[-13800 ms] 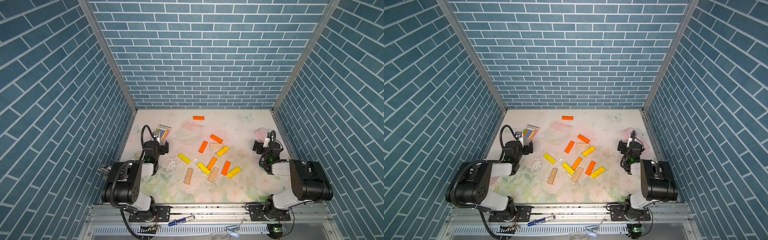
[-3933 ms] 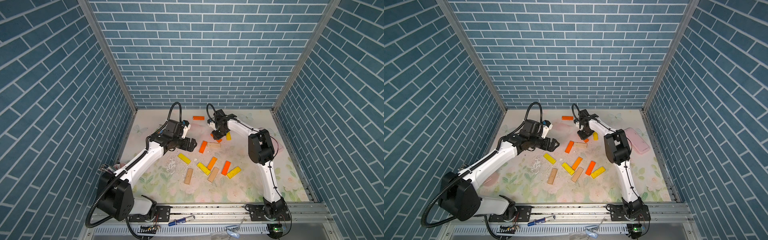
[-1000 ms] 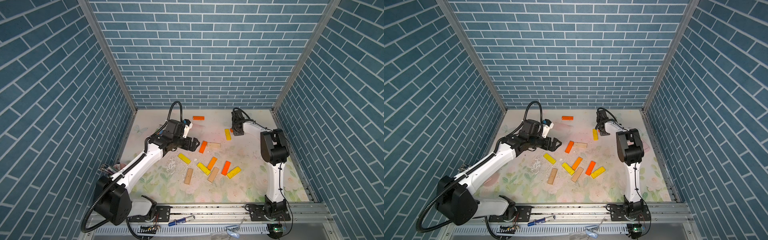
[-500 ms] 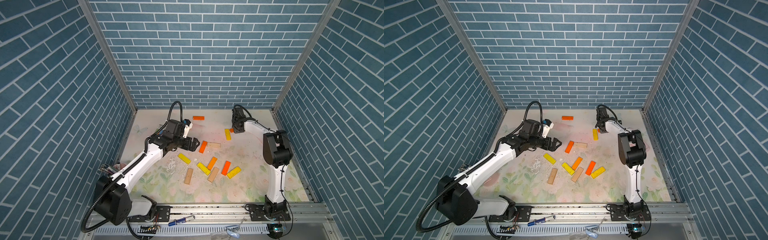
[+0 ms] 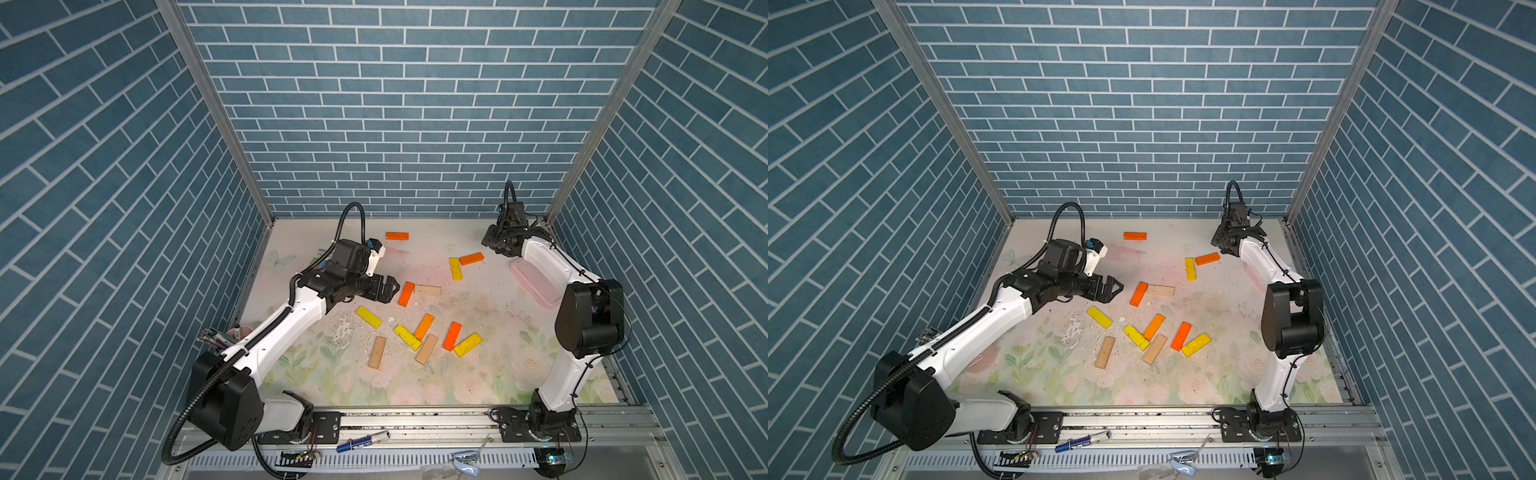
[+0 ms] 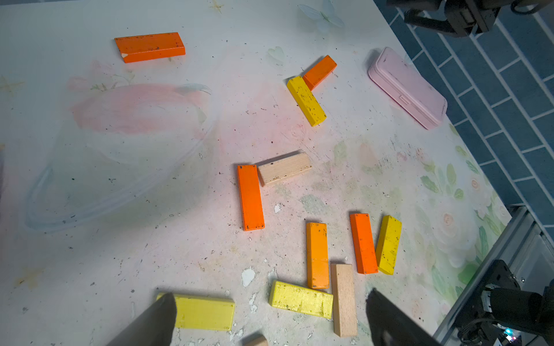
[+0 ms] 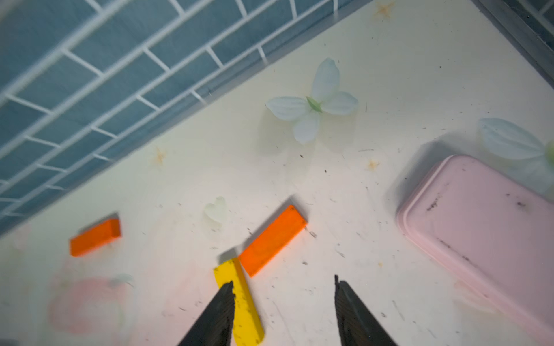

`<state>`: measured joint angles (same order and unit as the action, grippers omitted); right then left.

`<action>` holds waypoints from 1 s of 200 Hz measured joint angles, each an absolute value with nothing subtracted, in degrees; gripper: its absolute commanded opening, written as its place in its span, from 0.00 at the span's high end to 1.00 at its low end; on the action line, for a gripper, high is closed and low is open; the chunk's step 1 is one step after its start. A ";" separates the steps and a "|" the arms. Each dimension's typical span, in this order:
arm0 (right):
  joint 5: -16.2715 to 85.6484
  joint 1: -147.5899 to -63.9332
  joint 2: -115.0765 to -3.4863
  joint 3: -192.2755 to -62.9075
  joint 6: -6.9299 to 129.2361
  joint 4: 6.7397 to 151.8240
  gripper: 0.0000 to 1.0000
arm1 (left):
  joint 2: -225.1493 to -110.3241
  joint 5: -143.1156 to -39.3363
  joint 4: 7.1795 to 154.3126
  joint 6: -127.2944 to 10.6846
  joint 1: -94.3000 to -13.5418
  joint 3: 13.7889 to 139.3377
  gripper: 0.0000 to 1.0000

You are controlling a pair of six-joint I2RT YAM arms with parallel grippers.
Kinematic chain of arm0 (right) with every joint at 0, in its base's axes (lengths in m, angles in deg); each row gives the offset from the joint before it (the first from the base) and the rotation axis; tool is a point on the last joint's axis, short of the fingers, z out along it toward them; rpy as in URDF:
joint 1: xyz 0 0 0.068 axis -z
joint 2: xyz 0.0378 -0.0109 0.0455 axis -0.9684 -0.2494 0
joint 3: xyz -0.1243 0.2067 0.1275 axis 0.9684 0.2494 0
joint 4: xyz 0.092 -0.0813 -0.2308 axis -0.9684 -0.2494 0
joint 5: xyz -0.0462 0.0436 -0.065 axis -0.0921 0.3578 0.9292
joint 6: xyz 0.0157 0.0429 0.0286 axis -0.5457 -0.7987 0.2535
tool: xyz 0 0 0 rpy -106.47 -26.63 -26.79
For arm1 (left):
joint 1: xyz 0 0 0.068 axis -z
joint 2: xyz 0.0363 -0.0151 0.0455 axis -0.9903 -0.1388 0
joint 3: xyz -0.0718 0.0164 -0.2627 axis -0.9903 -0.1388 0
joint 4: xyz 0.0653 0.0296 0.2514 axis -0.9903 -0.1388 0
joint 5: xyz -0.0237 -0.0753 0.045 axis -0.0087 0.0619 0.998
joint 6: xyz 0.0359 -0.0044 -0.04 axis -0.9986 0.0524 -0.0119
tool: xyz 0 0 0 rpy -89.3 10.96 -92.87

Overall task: Assemble the number 6 with building blocks
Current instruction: Assemble the building block at the center of the board.

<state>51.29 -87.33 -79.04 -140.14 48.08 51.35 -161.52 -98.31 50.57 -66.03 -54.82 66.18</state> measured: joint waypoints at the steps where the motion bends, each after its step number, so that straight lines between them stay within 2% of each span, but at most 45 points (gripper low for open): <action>1: 51.11 -87.26 -79.34 -140.33 48.58 51.13 0.45 | -161.56 -98.29 50.57 -66.05 -54.82 66.18 0.01; 55: 45.56 -85.27 -89.33 -145.62 58.02 46.98 0.46 | -164.53 -96.67 49.98 -66.66 -54.71 66.18 0.01; 104: 44.51 -84.23 -93.83 -150.23 59.99 45.73 0.45 | -167.81 -96.17 48.66 -67.03 -54.60 66.22 0.01; 200: 43.51 -84.16 -99.25 -156.97 58.57 46.19 0.45 | -167.16 -97.06 48.64 -66.86 -54.29 66.22 0.01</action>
<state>43.51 -84.16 -99.25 -156.97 58.57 46.19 -167.16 -97.06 48.64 -66.86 -54.29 66.22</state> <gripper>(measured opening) 0.551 0.994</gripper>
